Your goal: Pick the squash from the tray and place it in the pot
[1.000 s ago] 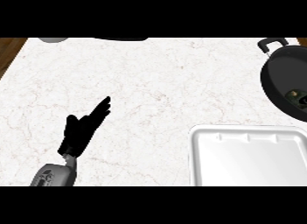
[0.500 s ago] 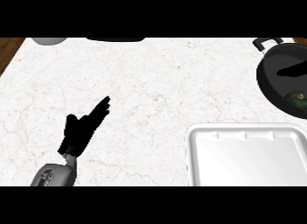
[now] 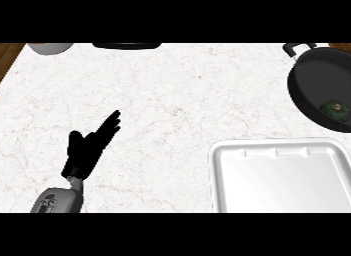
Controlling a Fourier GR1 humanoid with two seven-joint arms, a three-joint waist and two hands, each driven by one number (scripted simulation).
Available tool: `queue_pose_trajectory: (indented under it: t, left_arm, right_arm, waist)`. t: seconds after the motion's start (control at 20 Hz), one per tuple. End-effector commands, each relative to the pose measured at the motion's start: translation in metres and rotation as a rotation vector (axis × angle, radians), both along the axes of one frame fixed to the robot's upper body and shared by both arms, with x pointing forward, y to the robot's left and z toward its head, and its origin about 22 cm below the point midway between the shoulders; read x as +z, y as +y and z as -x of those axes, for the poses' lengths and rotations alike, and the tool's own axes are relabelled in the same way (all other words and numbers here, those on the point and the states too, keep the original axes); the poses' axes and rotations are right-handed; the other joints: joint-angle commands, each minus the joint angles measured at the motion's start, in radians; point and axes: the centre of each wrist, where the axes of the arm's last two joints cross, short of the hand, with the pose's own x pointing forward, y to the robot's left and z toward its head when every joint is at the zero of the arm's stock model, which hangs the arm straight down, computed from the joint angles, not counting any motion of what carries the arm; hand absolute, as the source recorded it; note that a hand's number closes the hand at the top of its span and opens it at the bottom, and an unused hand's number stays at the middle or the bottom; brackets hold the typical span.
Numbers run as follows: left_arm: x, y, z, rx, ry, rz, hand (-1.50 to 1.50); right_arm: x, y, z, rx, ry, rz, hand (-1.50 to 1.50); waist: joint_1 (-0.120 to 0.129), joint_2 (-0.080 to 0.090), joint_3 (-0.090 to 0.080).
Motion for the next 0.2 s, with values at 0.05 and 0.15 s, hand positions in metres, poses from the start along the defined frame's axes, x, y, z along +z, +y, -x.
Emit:
queue_pose_trajectory:
  t: [0.05, 0.15]
  left_arm:
    - [-0.006, -0.010, 0.003, -0.002, -0.004, -0.007, 0.00]
    - [-0.016, 0.020, 0.012, 0.020, 0.006, -0.003, 0.00]
  right_arm:
    - [0.007, -0.042, 0.028, -0.081, -0.182, -0.063, -1.50]
    - [-0.020, -0.056, 0.049, -0.067, -0.211, -0.060, -1.50]
  waist:
    - [-0.006, -0.001, 0.000]
    - [-0.020, -0.007, -0.002]
